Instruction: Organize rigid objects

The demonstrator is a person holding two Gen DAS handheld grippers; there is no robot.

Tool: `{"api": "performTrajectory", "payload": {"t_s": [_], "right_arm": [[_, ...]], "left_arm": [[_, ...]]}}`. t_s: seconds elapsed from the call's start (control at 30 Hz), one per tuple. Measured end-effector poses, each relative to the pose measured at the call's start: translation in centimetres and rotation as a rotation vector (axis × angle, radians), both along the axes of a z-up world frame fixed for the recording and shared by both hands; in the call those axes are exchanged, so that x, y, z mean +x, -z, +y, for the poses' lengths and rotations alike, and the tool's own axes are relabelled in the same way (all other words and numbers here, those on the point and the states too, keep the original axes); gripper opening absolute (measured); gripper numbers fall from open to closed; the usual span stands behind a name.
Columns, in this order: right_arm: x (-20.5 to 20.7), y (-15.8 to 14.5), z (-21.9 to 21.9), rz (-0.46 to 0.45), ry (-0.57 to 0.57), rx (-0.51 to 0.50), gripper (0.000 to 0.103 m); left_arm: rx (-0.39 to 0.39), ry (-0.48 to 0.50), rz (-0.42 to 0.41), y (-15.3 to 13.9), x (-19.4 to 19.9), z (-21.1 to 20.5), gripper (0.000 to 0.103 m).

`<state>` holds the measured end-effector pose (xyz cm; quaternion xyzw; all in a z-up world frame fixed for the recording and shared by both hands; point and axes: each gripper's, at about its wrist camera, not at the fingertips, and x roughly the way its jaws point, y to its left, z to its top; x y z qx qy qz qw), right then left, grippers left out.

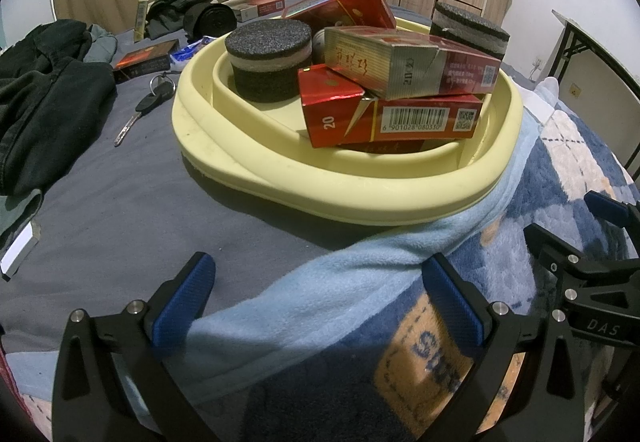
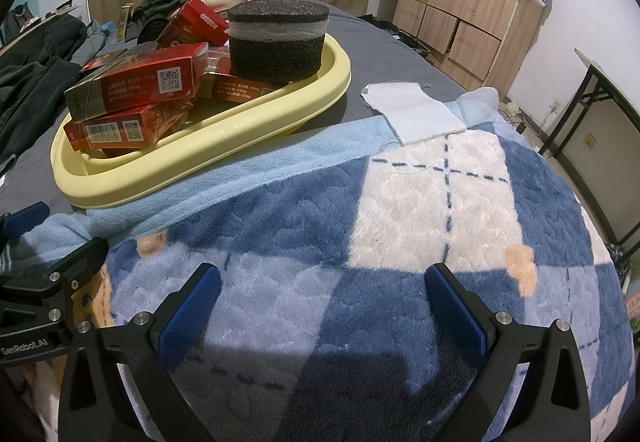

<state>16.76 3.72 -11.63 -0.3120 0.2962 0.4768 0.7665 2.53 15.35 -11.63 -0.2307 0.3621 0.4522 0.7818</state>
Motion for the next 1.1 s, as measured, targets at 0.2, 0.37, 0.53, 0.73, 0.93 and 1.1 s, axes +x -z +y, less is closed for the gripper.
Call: {"api": "performTrajectory", "payload": {"t_s": [0.2,0.37,0.53,0.73,0.93,1.1], "right_arm": [[0.1,0.0,0.02,0.0,0.0,0.0,0.103],[0.13,0.0,0.03,0.0,0.0,0.0,0.103],[-0.03,0.0,0.01,0.0,0.0,0.0,0.103],[0.1,0.0,0.03,0.0,0.0,0.0,0.103],[0.09,0.01,0.04,0.0,0.0,0.0,0.103],[0.08,0.01,0.04,0.0,0.0,0.0,0.103]], "left_arm": [[0.001,0.0,0.001,-0.01,0.0,0.0,0.103],[0.0,0.0,0.0,0.0,-0.01,0.01,0.103],[0.0,0.0,0.0,-0.01,-0.01,0.01,0.103],[-0.001,0.0,-0.001,0.0,-0.04,0.02,0.103],[0.0,0.0,0.0,0.0,-0.01,0.0,0.103],[0.0,0.0,0.0,0.0,0.01,-0.01,0.103]]}}
